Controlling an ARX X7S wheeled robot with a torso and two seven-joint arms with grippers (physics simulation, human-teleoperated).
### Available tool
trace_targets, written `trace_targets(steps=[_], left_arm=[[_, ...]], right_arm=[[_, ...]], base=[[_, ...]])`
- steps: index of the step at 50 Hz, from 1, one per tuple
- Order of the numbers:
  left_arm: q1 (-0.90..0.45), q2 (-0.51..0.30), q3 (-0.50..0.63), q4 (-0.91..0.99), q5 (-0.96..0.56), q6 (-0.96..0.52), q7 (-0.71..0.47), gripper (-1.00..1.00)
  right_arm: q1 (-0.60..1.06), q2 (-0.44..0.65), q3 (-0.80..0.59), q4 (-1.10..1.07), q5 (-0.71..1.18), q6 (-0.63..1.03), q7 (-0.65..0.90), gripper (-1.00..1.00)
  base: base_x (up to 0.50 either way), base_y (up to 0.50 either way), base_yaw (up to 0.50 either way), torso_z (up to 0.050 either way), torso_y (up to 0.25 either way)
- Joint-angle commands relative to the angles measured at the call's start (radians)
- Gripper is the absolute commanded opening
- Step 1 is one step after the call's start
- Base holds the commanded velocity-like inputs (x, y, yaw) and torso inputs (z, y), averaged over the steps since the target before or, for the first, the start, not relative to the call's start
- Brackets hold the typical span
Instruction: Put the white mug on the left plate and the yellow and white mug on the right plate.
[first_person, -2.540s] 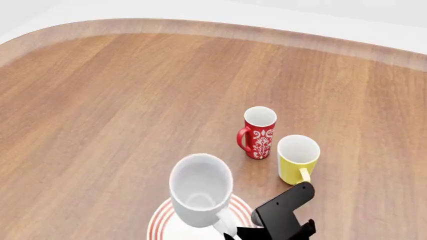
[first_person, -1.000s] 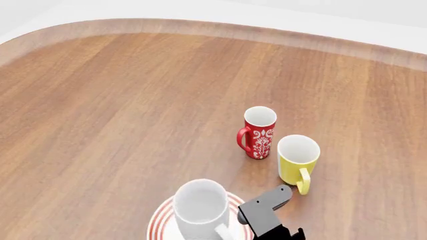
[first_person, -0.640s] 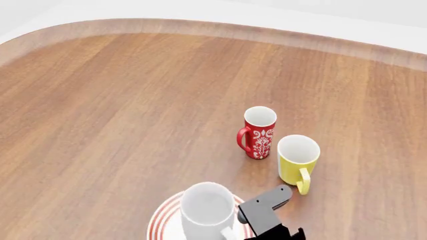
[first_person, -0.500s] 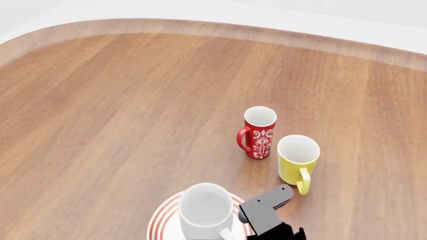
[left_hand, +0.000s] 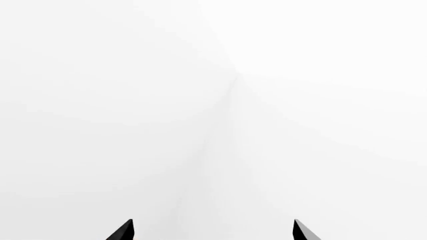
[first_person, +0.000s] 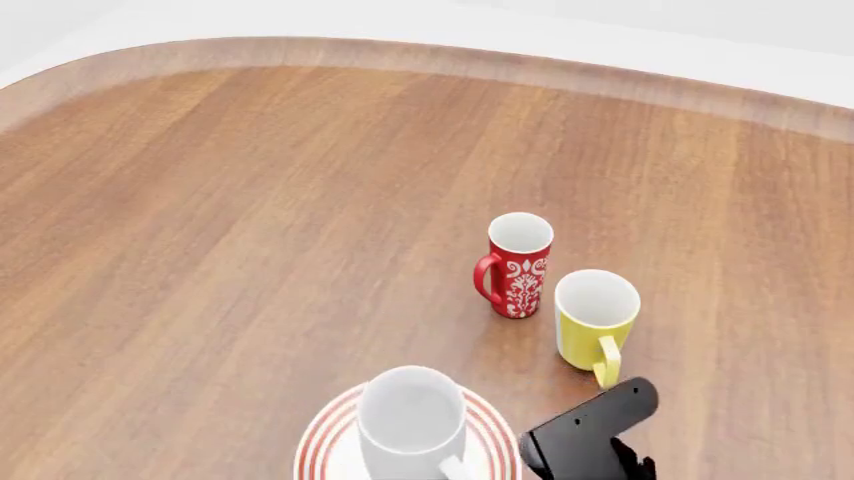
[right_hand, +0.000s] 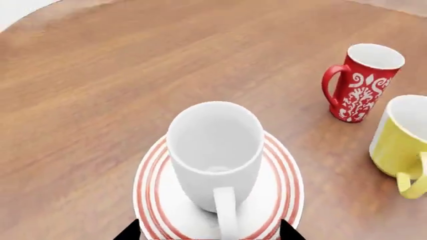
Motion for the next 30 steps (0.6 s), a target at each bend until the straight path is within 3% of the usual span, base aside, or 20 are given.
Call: trace_targets(steps=[1,8,19,30], left_arm=[[-0.013,-0.011,0.004,-0.003,-0.001,-0.008,-0.009,1.00],[-0.016,-0.013,0.008,-0.001,0.002,-0.010,-0.012,1.00],[-0.009,-0.010,0.014,0.003,0.007,-0.005,-0.007,1.00],[0.000,-0.012,0.016,0.001,0.008,-0.001,-0.002,1.00]], right_arm=[[-0.114,0.052,0.149,-0.263,0.058,-0.068,0.082,1.00],[-0.109,0.015,0.226,-0.254,0.056,-0.143,0.127,1.00],[0.028,-0.084,0.318,-0.080,0.091,-0.168,0.198,1.00],[0.164,-0.172,0.287,0.165,0.023,-0.201,0.246,1.00]], base=[[0.00,0.00,0.00,0.000,0.000],[0.00,0.00,0.00,0.000,0.000],[0.00,0.00,0.00,0.000,0.000],[0.00,0.00,0.00,0.000,0.000]])
